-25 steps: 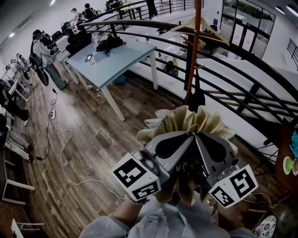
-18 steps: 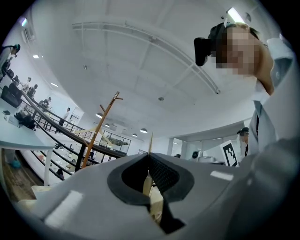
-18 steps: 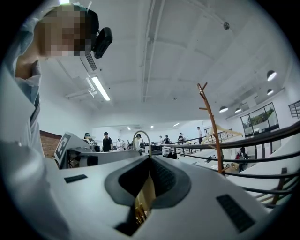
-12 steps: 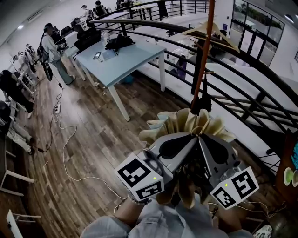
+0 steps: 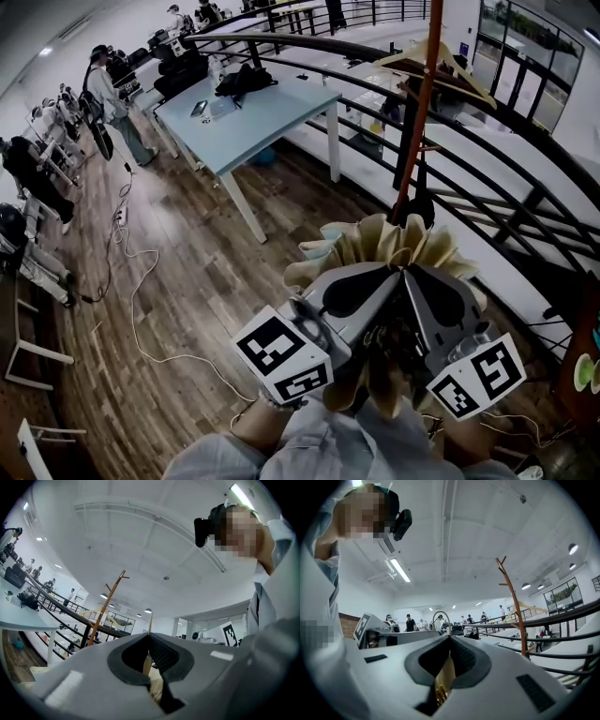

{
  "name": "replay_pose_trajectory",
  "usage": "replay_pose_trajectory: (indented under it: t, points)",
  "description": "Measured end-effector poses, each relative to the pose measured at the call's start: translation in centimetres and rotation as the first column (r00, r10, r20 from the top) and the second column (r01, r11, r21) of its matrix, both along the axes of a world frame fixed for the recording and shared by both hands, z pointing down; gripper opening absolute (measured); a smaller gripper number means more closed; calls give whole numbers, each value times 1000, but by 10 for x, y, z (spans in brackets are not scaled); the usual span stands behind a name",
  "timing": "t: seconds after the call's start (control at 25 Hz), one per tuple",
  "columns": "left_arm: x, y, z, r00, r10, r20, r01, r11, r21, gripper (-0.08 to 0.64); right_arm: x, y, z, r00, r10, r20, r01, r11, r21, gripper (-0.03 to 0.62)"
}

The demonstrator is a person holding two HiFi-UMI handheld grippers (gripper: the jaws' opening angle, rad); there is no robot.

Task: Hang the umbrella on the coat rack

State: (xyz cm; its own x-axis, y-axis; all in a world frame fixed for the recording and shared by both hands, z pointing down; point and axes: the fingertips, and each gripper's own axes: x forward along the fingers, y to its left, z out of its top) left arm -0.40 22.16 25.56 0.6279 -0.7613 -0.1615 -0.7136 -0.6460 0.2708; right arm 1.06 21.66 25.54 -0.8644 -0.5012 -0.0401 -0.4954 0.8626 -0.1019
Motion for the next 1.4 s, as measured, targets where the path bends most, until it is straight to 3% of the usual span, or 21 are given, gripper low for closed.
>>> replay_pose_trajectory:
  t: [0.92,1.4]
  points:
    - [0,-181,-11,1000,-30,5,30,1000,2,9,0,-181,-11,999,-42,4,42,999,11,5]
    - [11,-248,-21,999,-52,-1,52,998,28,9,11,-247,-21,998,-62,2,62,997,40,5]
